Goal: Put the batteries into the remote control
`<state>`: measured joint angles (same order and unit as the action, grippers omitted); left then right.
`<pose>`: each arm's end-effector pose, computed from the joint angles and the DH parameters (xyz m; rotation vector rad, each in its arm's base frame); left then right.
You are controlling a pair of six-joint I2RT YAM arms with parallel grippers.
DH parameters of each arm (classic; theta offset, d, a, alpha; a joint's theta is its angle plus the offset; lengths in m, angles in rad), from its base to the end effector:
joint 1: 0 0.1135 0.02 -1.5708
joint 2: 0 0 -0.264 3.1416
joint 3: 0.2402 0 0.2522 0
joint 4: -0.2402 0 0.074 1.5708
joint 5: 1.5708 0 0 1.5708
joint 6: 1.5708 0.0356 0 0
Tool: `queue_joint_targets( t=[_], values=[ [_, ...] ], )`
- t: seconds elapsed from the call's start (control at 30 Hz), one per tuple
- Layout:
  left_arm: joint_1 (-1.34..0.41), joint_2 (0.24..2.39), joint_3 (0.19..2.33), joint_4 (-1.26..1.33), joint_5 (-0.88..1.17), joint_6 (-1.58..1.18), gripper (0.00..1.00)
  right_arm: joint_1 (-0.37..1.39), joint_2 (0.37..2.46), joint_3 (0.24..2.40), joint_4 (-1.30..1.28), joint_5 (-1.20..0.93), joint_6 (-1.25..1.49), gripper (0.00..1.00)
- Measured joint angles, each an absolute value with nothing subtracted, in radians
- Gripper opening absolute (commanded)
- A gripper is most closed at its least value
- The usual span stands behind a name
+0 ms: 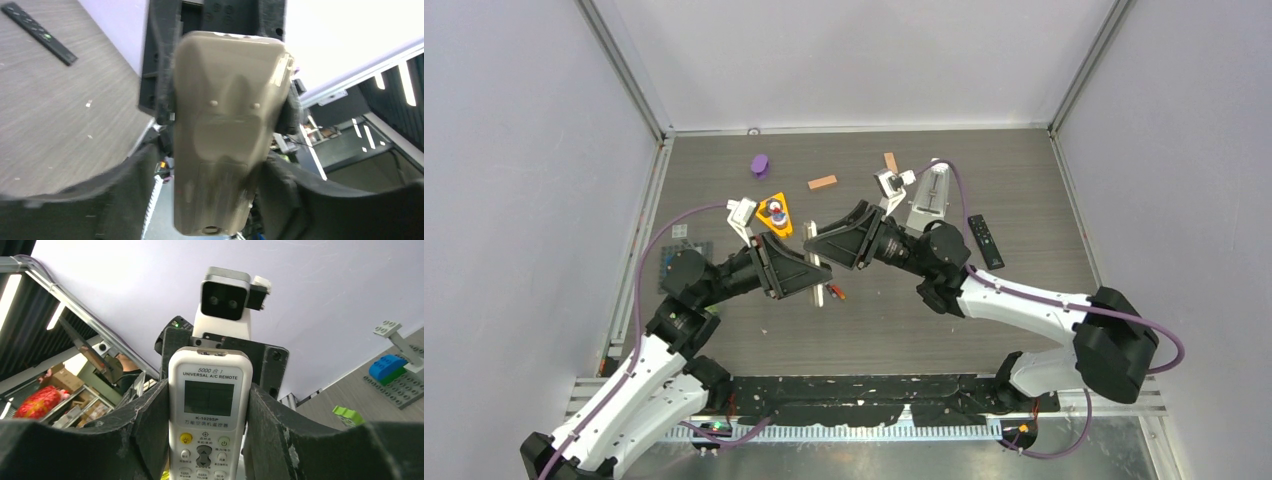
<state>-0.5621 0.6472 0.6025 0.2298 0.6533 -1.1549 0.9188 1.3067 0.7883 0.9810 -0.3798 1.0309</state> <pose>0.1216 -0.1021 0.3405 0.1561 1.7092 -1.8007 0.1651 0.2380 0.3469 -0.3343 1.3362 1.9014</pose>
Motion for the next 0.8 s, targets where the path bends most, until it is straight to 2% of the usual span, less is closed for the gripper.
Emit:
queue_joint_targets(
  t=[0.13,0.23,0.3,0.33,0.4,0.53,0.8],
  values=[
    [-0.561,0.647,0.601,0.266,0.69,-1.17,0.18,0.918,1.357,0.788,1.056,-0.401,1.086,0.39],
    [-0.556,0.647,0.6,0.257,0.697,-1.15,0.0,0.915,1.368,0.789,1.074,-0.406,1.098,0.5],
    [-0.556,0.647,0.603,0.232,0.696,-1.118,0.0,0.914,1.368,0.789,1.061,-0.407,1.093,0.64],
    [-0.556,0.646,0.612,0.199,0.691,-1.095,0.0,0.914,1.368,0.789,1.051,-0.408,1.087,0.75],
    [-0.555,0.643,0.639,0.099,0.67,-1.011,0.0,0.914,1.353,0.789,0.995,-0.382,1.067,0.84],
    [-0.555,0.64,0.709,-0.147,0.588,-0.796,0.0,0.914,1.278,0.789,0.832,-0.316,0.995,0.9],
    [-0.558,0.619,0.822,-0.455,0.447,-0.446,0.0,0.913,1.211,0.952,0.429,-0.225,0.825,0.91]
  ],
)
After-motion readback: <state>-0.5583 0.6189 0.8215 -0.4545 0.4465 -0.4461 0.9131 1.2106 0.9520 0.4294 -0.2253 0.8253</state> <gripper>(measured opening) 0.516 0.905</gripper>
